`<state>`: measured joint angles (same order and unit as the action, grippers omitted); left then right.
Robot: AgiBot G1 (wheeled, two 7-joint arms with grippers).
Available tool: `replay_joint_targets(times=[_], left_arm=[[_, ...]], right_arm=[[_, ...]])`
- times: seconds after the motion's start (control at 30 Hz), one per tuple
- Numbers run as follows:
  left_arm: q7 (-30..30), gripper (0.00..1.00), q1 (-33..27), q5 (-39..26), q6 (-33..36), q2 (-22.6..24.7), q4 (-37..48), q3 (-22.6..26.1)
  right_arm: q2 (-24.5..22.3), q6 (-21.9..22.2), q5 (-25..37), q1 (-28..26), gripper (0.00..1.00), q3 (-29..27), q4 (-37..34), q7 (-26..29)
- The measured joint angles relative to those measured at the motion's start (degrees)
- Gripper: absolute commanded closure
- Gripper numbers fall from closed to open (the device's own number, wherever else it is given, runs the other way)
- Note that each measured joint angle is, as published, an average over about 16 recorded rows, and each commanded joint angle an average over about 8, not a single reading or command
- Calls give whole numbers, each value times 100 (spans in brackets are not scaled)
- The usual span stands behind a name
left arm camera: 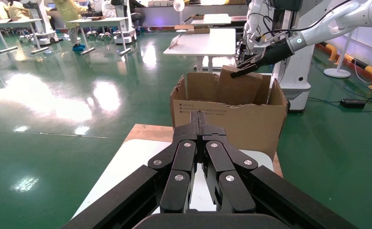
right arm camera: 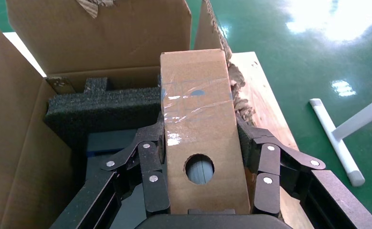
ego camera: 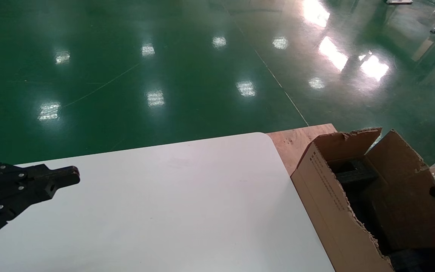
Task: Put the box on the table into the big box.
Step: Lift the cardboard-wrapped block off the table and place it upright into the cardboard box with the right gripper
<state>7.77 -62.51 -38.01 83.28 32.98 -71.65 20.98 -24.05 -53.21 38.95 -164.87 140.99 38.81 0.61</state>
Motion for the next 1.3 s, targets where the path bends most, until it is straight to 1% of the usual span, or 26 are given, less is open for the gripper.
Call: replay_joint_targets(times=[0.4,0.43,0.47,0.57,0.6,0.67,0.7,0.73,0.83,0.87,1.3], left_arm=[[0,99,0,0,0,0,0,0],[0,96,0,0,0,0,0,0],[0,86,0,0,0,0,0,0],[0,49,0,0,0,0,0,0],[0,37,0,0,0,0,0,0],[0,12,0,0,0,0,0,0],[0,2,0,0,0,0,0,0],[0,0,0,1,-1,0,0,0],[0,0,1,1,-1,0,1,0],[0,0,1,1,-1,0,1,0],[0,0,2,1,-1,-1,2,0]], right_arm=[[137,97,-515,-10,100,570,-157,-312],[148,106,-556,-10,100,614,-164,-336],[159,114,-598,-11,100,658,-171,-360],[188,134,-711,-10,99,776,-186,-423],[198,140,-747,-10,93,815,-190,-443],[217,152,-814,-9,69,887,-197,-478],[226,158,-844,-8,57,918,-200,-493],[234,163,-871,-7,44,947,-203,-507],[254,176,-935,-2,7,1015,-210,-538],[260,180,-950,0,1,1032,-213,-545],[273,195,-969,12,0,1059,-222,-558]])
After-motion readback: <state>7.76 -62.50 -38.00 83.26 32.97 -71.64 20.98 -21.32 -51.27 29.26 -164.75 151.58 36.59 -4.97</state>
